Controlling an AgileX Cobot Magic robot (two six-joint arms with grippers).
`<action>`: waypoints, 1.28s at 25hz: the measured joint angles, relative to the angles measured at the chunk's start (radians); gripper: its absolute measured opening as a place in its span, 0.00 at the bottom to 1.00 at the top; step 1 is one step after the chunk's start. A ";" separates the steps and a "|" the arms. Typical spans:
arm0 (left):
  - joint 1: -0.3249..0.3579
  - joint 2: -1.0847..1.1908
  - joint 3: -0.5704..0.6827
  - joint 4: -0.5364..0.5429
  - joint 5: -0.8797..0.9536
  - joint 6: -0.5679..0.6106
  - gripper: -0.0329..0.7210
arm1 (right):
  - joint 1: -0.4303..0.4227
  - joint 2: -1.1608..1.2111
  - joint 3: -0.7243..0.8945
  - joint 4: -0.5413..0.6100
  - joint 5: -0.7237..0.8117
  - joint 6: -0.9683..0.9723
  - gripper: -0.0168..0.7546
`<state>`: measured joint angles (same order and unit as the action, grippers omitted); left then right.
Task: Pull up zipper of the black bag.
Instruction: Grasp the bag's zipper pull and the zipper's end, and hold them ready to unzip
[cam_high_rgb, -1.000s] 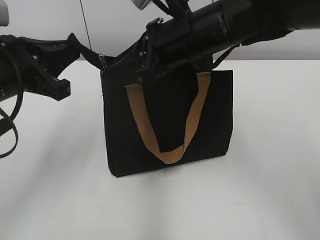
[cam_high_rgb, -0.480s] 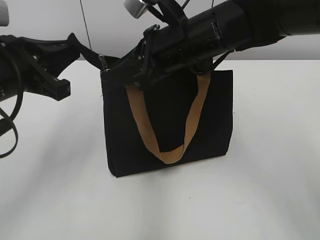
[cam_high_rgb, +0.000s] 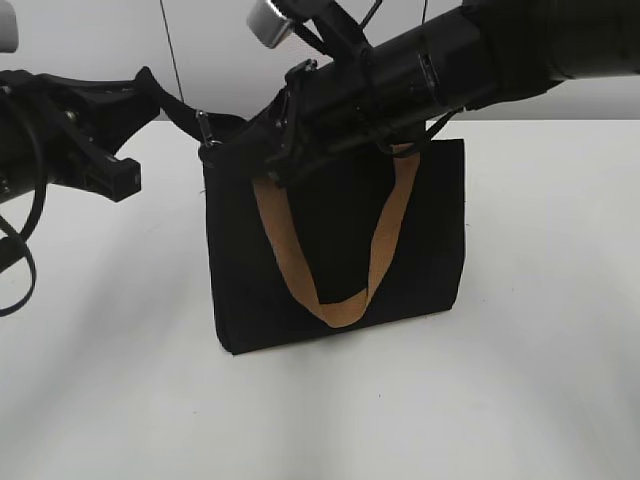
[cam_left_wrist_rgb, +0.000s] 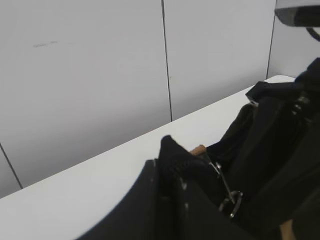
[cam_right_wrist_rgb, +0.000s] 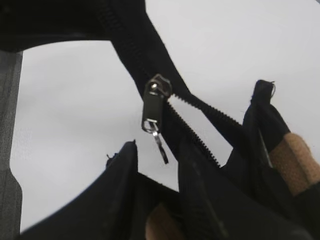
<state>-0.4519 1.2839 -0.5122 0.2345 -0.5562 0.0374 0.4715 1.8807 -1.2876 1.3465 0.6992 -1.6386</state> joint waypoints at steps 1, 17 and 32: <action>0.000 0.000 0.000 0.000 0.000 0.000 0.07 | 0.000 0.001 0.000 0.000 0.001 0.000 0.31; 0.000 0.000 0.000 0.000 0.009 0.000 0.07 | 0.000 0.001 0.000 0.003 0.001 0.015 0.03; 0.000 0.000 0.000 -0.002 0.192 0.000 0.07 | -0.001 -0.038 0.000 -0.050 0.047 0.183 0.02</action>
<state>-0.4519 1.2839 -0.5122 0.2325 -0.3643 0.0374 0.4709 1.8428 -1.2876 1.2962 0.7461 -1.4558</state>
